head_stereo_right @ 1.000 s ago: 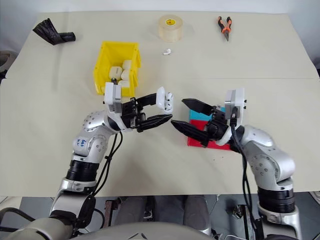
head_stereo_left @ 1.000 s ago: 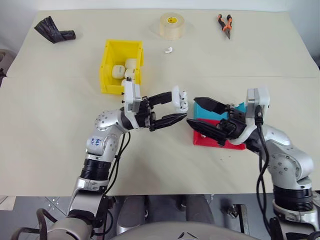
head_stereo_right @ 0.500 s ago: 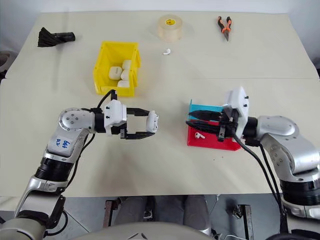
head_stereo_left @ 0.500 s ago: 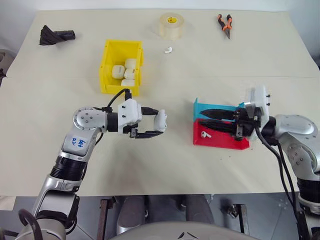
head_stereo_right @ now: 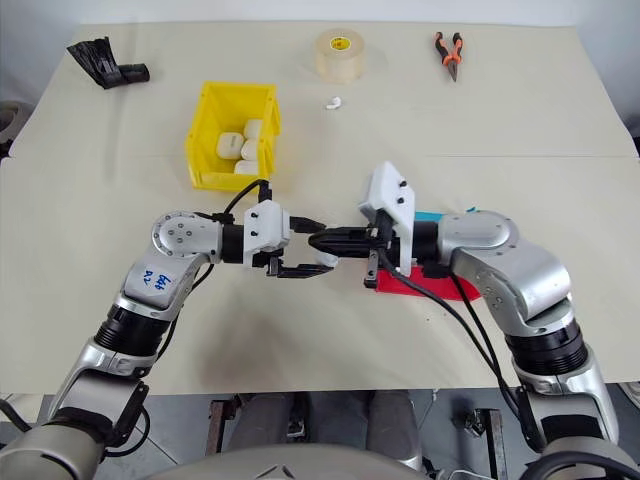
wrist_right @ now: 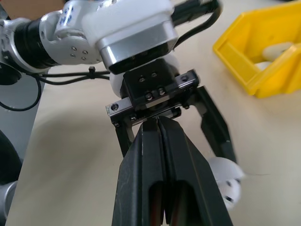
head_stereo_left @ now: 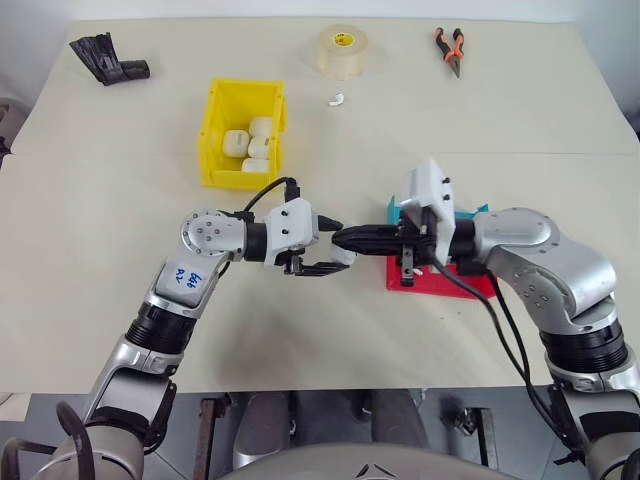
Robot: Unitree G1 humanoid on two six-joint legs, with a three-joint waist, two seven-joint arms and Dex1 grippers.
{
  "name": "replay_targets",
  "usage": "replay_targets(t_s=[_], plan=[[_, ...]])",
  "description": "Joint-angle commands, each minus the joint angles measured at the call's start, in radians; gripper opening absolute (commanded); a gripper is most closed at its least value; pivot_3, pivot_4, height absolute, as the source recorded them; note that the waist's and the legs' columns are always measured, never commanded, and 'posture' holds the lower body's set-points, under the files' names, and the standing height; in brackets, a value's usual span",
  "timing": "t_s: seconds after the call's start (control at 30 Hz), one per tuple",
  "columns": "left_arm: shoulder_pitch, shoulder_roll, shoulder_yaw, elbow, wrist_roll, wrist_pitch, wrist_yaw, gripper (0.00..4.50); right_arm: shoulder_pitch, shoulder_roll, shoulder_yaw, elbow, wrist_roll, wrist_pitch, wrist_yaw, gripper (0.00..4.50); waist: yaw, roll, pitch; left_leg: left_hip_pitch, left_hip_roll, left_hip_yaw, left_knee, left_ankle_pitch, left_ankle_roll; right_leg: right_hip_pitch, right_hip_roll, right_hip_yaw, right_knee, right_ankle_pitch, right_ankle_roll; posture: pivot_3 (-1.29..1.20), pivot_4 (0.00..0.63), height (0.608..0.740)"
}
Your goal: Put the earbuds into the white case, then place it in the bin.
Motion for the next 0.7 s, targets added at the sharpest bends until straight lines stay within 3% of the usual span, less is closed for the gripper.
replay_targets(t_s=[0.03,0.2,0.4,0.5,0.7], plan=[[-0.004,-0.003,0.015,-0.06,-0.012,0.001,0.017,2.78,0.007,-0.01,-0.015,0.013,-0.019,-0.008,0.006,0.04,0.0,0.0,0.0,0.0,0.0,0.0,0.0,0.0,0.0,0.0,0.0,0.0,0.0,0.0,0.0,0.0,0.15,0.74],[0.018,0.003,0.063,-0.07,-0.051,-0.009,0.02,2.78,0.083,-0.074,-0.067,0.062,-0.052,-0.079,0.068,0.04,0.001,0.0,0.0,0.0,0.0,0.0,0.0,0.0,0.0,0.0,0.0,0.0,0.0,0.0,0.0,0.0,0.15,0.74],[0.067,-0.024,0.144,-0.11,-0.141,0.019,0.054,2.78,0.194,-0.058,-0.179,0.103,-0.037,-0.177,0.087,0.04,0.0,-0.001,0.0,0.0,0.0,0.0,0.0,0.0,0.0,0.0,0.0,0.0,0.0,0.0,0.0,0.0,0.15,0.74],[0.126,-0.03,0.219,-0.166,-0.194,0.062,0.12,2.78,0.271,-0.021,-0.261,0.107,-0.039,-0.318,0.1,0.62,-0.001,-0.001,0.0,0.0,0.0,0.0,0.0,0.0,0.0,0.0,0.0,0.0,0.0,0.0,0.0,0.0,0.15,0.74],[0.257,-0.057,0.382,-0.275,-0.267,0.139,0.299,2.78,0.34,0.04,-0.354,0.125,-0.067,-0.516,0.097,2.71,-0.002,-0.001,0.0,0.001,0.0,0.0,0.0,0.0,0.0,0.0,0.0,0.001,0.0,0.0,0.0,0.0,0.15,0.74]])
